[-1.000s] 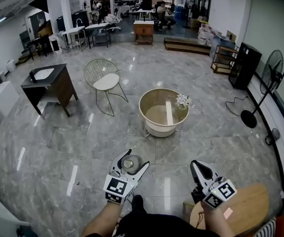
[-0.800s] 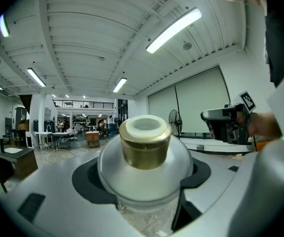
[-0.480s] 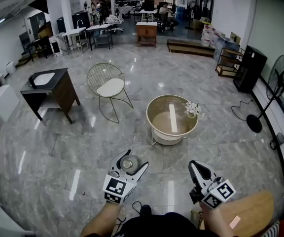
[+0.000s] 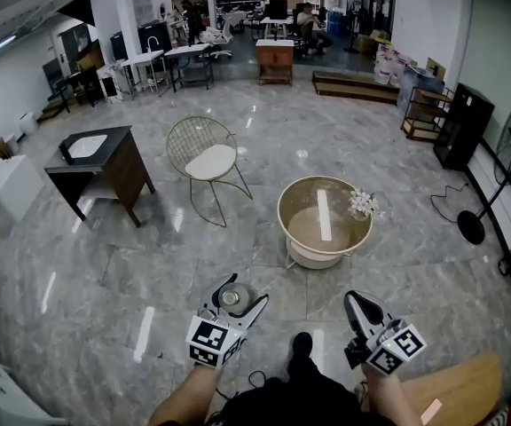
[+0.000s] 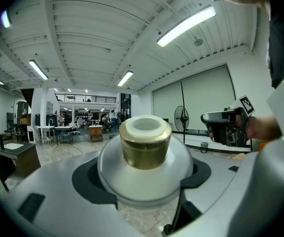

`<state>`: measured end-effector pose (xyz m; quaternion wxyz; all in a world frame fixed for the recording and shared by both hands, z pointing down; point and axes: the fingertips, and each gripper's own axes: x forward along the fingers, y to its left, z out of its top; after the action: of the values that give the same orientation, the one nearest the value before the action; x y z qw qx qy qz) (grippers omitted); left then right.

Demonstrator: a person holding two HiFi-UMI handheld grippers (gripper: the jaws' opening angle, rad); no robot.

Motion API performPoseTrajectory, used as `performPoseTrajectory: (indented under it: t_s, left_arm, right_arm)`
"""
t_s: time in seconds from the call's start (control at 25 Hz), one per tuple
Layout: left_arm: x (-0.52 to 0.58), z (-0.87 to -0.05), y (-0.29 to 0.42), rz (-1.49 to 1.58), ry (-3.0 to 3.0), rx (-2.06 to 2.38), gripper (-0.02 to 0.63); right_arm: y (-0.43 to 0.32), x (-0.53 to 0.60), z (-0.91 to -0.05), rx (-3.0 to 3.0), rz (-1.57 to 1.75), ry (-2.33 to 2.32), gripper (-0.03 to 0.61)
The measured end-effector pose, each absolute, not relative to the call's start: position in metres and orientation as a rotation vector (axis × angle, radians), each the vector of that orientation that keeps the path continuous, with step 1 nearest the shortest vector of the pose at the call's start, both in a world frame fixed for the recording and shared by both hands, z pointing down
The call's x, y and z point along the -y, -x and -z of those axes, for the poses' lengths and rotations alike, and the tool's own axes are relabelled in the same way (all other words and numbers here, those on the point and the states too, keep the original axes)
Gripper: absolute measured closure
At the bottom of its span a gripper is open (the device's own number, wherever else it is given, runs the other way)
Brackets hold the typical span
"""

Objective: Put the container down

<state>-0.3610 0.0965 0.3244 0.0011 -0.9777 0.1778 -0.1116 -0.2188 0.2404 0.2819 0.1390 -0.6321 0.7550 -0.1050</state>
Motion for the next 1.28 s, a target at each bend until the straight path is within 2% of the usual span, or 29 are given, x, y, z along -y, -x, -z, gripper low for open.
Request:
performPoseTrajectory:
  t_s: [0.44,0.92,1.28]
  left_arm:
    - [-0.018,-0.335,0.294,0.391,3.057,-0.595,0.268]
    - [0.097,-0.344,0.125,0.429,3.083,-0.645,0.268]
    - [0.14,-0.332,0.027,0.415,3.116,-0.633,0.268]
  right_arm:
    - [0.147,-0.148,-0.296,-2.195,0.34,1.737,0.563]
    - [-0.018,-0.024,-0.321,-2.237,0.433,1.664,0.563]
    - [-0.111,0.019,-0.316,-2.247,0.425,1.636,0.563]
